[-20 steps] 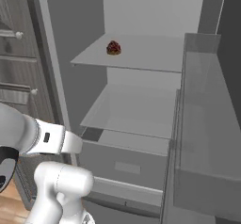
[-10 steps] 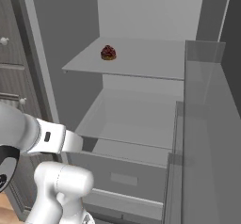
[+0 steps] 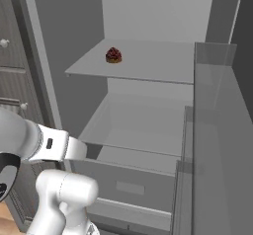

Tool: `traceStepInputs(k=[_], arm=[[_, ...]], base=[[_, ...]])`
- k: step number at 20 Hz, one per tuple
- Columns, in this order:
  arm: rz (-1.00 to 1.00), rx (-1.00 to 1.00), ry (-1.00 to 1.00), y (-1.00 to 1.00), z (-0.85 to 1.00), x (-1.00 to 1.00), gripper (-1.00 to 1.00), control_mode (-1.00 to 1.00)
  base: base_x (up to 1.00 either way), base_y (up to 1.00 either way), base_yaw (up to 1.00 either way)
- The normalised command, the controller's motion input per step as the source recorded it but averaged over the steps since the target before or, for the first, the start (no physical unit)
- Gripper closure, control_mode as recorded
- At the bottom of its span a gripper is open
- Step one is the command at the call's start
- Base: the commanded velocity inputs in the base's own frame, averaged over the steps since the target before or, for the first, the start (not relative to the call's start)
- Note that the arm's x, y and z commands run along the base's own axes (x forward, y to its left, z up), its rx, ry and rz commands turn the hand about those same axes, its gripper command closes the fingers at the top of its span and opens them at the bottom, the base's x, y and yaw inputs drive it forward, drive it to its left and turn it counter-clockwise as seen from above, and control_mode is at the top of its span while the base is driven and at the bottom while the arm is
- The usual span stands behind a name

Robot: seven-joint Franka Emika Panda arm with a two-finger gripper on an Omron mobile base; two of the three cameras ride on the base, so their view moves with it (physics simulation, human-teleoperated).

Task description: Take the cake and donut from the fridge and place them on the empty tray on the dining counter.

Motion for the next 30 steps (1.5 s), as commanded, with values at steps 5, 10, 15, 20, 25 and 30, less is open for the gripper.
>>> traceStepInputs(k=[5,10,15,20,25,30], arm=[[0.00,0.00,0.00,0.00,0.00,0.00,-1.00,1.00],[0.02,0.00,-0.04,0.00,0.10,0.00,-1.00,-1.00],[0.09,0.00,-0.08,0.00,0.41,0.01,-1.00,-1.00],[0.11,0.00,-0.08,0.00,0.53,0.00,-1.00,-1.00],[0.10,0.00,-0.01,0.01,0.52,0.22,-1.00,-1.00],[0.01,0.00,0.00,0.12,0.33,0.66,-1.00,-1.00]], base=[[0.00,0.00,0.00],[0.00,0.00,0.00],[0.00,0.00,0.00],[0.00,0.00,0.00],[0.00,0.00,0.00],[0.00,0.00,0.00]])
